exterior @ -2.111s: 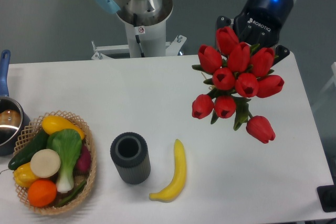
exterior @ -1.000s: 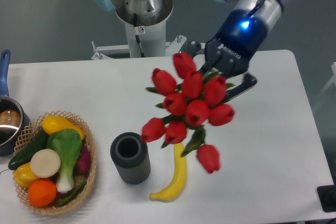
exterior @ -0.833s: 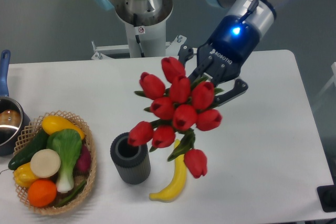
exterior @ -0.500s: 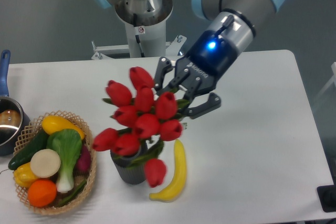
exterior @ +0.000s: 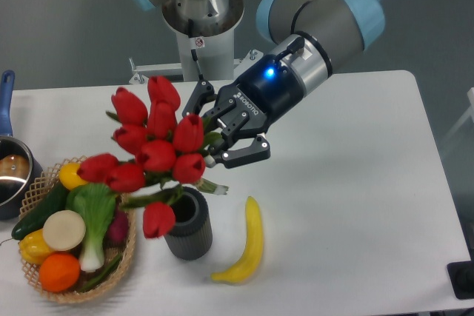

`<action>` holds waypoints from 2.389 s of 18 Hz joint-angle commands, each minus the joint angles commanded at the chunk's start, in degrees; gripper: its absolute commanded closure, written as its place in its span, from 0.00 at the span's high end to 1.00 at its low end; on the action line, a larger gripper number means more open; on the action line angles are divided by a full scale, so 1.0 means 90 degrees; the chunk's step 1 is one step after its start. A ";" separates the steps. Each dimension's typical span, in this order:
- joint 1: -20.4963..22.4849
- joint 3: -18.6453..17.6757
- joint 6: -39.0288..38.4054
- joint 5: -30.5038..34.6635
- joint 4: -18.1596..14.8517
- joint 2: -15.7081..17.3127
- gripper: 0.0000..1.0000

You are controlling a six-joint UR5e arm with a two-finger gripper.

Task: Insert the flowers into the vase
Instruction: 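Position the tulip stems above the vase opening, then lower the tulip stems down into the grey vase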

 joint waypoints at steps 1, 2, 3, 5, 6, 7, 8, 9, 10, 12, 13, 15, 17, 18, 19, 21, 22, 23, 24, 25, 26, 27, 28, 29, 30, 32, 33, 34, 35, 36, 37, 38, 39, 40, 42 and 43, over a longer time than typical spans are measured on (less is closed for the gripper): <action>0.0059 -0.0089 0.0089 -0.0166 0.0000 0.0000 0.36; 0.0146 -0.0167 0.0100 -0.0352 0.0000 0.0000 0.36; 0.0157 -0.0245 0.0109 -0.0440 0.0000 0.0019 0.36; 0.0157 -0.0333 0.0216 -0.0577 0.0000 0.0029 0.36; 0.0157 -0.0343 0.0217 -0.0684 -0.0010 0.0039 0.36; 0.0147 -0.0343 0.0217 -0.0724 -0.0010 0.0039 0.36; 0.0147 -0.0353 0.0217 -0.0725 -0.0010 0.0039 0.36; 0.0118 -0.0353 0.0236 -0.0744 -0.0010 0.0039 0.36; 0.0098 -0.0334 0.0265 -0.0831 -0.0010 0.0039 0.36; 0.0040 -0.0265 0.0344 -0.1241 -0.0010 -0.0087 0.36; 0.0020 -0.0275 0.0344 -0.1261 -0.0019 -0.0107 0.36; -0.0009 -0.0275 0.0353 -0.1262 -0.0020 -0.0127 0.36; -0.0087 -0.0256 0.0354 -0.1252 -0.0020 -0.0253 0.36; -0.0136 -0.0265 0.0354 -0.1252 -0.0020 -0.0292 0.36; -0.0155 -0.0285 0.0383 -0.1252 -0.0020 -0.0351 0.36; -0.0156 -0.0285 0.0499 -0.1252 -0.0020 -0.0419 0.36; -0.0165 -0.0275 0.0558 -0.1252 -0.0020 -0.0478 0.36; -0.0185 -0.0275 0.0626 -0.1252 -0.0020 -0.0517 0.36; -0.0214 -0.0275 0.0675 -0.1252 -0.0020 -0.0556 0.36; -0.0224 -0.0285 0.0705 -0.1252 -0.0020 -0.0586 0.36; -0.0224 -0.0275 0.0715 -0.1252 -0.0020 -0.0596 0.36; -0.0224 -0.0275 0.0715 -0.1252 -0.0020 -0.0596 0.36; -0.0224 -0.0275 0.0725 -0.1252 -0.0020 -0.0605 0.36; -0.0224 -0.0294 0.0744 -0.1252 -0.0020 -0.0634 0.36; -0.0224 -0.0304 0.0793 -0.1242 -0.0020 -0.0673 0.36; -0.0224 -0.0372 0.0949 -0.1242 -0.0020 -0.0703 0.36; -0.0224 -0.0402 0.0959 -0.1242 -0.0020 -0.0703 0.36; -0.0224 -0.0421 0.0969 -0.1242 -0.0020 -0.0703 0.36; -0.0224 -0.0441 0.0969 -0.1232 -0.0020 -0.0722 0.36; -0.0224 -0.0460 0.0969 -0.1223 -0.0020 -0.0752 0.36; -0.0224 -0.0490 0.0969 -0.1223 -0.0020 -0.0781 0.36; -0.0224 -0.0509 0.0969 -0.1223 -0.0020 -0.0781 0.36; -0.0224 -0.0519 0.0969 -0.1213 -0.0020 -0.0791 0.36; -0.0224 -0.0539 0.0969 -0.1213 -0.0020 -0.0801 0.36; -0.0214 -0.0558 0.0969 -0.1213 -0.0020 -0.0878 0.36; -0.0214 -0.0558 0.0969 -0.1203 -0.0020 -0.0917 0.36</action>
